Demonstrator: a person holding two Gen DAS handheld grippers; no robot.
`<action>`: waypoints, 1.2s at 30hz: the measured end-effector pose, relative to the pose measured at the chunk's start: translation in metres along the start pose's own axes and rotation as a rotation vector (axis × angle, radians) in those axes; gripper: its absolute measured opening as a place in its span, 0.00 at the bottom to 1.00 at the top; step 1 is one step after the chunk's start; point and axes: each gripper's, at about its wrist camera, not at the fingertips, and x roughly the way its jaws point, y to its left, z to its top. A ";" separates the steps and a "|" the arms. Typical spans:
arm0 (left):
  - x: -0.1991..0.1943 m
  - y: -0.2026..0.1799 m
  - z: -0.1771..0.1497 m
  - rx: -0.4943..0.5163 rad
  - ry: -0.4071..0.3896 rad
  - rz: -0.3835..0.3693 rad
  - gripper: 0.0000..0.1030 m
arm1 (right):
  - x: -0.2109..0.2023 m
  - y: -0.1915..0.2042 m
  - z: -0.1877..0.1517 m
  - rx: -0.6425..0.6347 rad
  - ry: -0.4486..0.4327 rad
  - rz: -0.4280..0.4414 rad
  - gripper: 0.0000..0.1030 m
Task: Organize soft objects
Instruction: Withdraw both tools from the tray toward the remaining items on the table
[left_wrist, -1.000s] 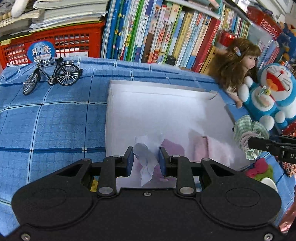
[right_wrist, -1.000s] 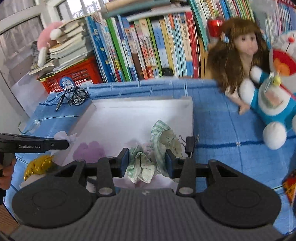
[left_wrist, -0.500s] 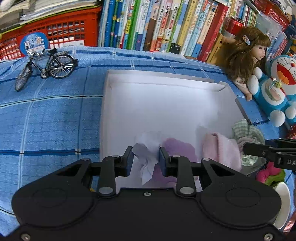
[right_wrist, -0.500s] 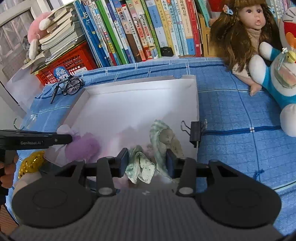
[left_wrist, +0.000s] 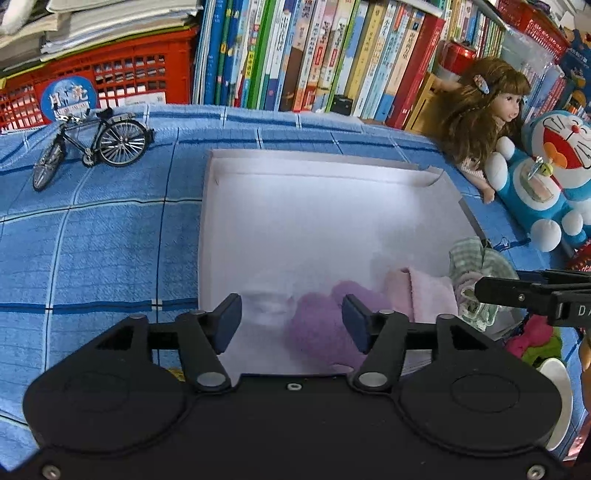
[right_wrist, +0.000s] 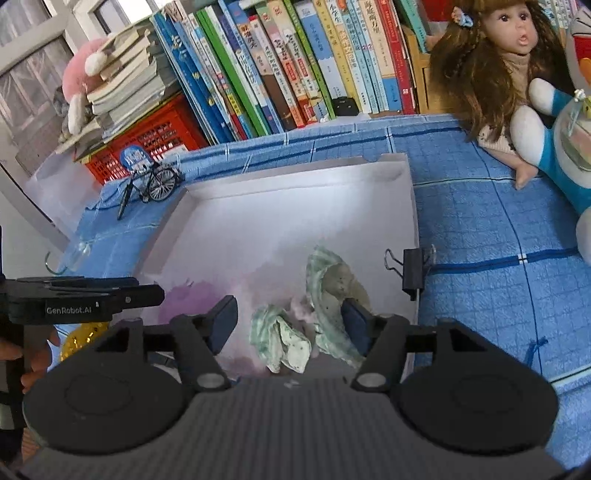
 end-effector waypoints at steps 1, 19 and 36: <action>-0.003 0.000 -0.001 0.002 -0.007 0.003 0.62 | -0.002 0.000 0.000 -0.001 -0.004 0.000 0.74; -0.079 -0.018 -0.040 0.082 -0.200 0.042 0.81 | -0.087 0.022 -0.034 -0.113 -0.252 -0.103 0.86; -0.144 -0.012 -0.118 0.114 -0.377 0.036 0.84 | -0.150 0.019 -0.112 -0.222 -0.494 -0.205 1.00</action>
